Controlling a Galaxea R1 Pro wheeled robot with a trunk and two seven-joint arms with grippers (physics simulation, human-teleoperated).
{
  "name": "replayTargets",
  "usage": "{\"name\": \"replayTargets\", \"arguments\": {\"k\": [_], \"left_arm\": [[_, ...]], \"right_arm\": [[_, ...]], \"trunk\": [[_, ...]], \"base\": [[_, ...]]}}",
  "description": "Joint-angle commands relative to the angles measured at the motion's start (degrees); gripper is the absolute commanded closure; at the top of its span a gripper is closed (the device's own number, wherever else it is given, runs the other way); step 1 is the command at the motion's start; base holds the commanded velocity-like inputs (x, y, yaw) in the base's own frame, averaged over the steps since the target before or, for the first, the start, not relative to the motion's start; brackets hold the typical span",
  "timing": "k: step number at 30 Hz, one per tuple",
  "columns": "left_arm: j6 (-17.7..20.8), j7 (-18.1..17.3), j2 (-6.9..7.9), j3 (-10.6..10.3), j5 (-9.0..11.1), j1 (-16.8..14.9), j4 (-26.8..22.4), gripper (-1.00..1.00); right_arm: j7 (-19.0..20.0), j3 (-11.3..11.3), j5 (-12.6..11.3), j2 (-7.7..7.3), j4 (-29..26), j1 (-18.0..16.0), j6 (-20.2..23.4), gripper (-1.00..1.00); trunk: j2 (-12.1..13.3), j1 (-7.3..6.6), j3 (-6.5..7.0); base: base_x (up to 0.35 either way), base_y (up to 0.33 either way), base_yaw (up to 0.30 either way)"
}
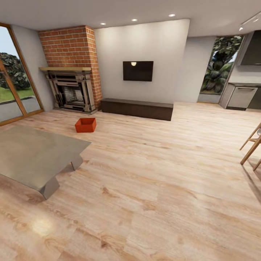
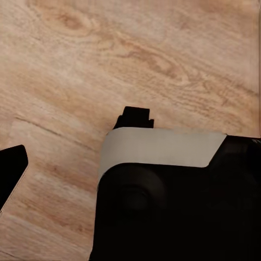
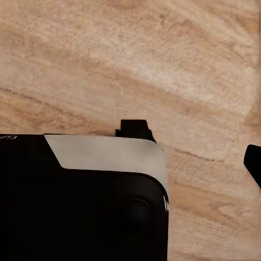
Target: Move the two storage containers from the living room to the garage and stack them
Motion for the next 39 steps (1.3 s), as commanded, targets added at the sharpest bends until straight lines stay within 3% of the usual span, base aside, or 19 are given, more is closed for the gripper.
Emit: {"name": "replayTargets", "arguments": {"k": [1,39], "left_arm": [[0.20,-0.03,0.16,-0.23,0.58,-0.03,-0.04,-1.00],[0.06,-0.37,0.46,-0.23,0.54,-0.03,-0.11,-1.00]], "right_arm": [[-0.04,0.45,-0.43,0.05,0.17,-0.06,-0.27,-1.00],[-0.03,0.45,-0.36,-0.12,0.25,0.03,-0.15,-1.00]], "trunk": [[-0.02,0.03,-0.05],[-0.02,0.03,-0.05]], "base": [[0.324,0.000,0.000],[0.324,0.000,0.000]]}}
